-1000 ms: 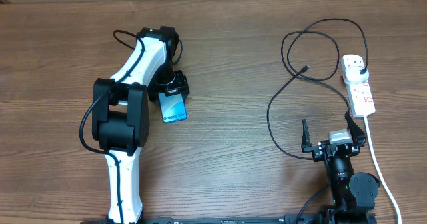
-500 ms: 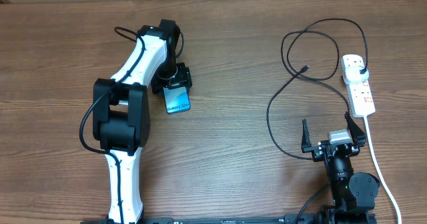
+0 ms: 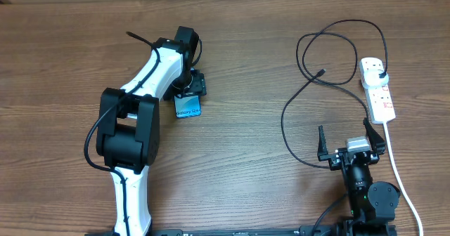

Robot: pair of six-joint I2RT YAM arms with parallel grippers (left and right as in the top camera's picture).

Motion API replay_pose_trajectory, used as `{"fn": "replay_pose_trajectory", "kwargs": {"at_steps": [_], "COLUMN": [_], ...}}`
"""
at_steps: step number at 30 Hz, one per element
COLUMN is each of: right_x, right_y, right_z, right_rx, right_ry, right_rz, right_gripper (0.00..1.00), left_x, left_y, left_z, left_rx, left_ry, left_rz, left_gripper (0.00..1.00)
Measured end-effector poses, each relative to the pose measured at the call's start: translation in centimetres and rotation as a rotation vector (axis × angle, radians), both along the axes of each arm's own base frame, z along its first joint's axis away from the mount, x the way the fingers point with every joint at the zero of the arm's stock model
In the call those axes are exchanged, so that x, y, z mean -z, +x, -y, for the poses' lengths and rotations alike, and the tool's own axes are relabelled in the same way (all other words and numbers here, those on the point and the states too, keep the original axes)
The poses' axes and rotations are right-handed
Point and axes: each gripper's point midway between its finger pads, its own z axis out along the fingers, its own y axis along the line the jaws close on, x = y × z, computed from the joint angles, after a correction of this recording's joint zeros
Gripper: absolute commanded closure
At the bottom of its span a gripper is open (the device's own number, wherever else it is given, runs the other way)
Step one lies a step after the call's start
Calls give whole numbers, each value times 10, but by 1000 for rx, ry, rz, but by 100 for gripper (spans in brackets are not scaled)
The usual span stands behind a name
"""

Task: Plug charger to phone and switch on socket
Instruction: 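Lift the phone with the left gripper and tilt it upright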

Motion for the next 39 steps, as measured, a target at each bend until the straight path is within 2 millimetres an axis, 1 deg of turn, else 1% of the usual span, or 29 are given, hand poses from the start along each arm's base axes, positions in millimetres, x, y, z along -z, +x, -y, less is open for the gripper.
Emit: {"fn": "replay_pose_trajectory", "kwargs": {"at_steps": [3, 8, 14, 17, 22, 25, 34, 36, 39], "right_x": [0, 0, 0, 0, 0, 0, 0, 0, 0], "right_y": [0, 0, 0, 0, 0, 0, 0, 0, 0], "right_z": [0, 0, 0, 0, 0, 0, 0, 0, 0], "right_rx": [0, 0, 0, 0, 0, 0, 0, 0, 0], "right_ry": [0, 0, 0, 0, 0, 0, 0, 0, 0], "right_rz": [0, 0, 0, 0, 0, 0, 0, 0, 0], "right_gripper": [0, 0, 0, 0, 0, 0, 0, 0, 0], "left_x": [0, 0, -1, -1, 0, 0, 0, -1, -2], "left_y": [2, 4, 16, 19, 18, 15, 10, 5, -8], "left_z": [1, 2, 1, 1, 1, 0, -1, -1, -1], "left_rx": [0, 4, 2, 1, 2, 1, 2, 2, -1], "left_ry": [0, 2, 9, 11, 12, 11, 2, 0, -10], "left_rz": [7, 21, 70, 84, 77, 67, 42, 19, -44], "left_gripper": [0, 0, 0, 5, 12, 20, 31, 37, 39]}}
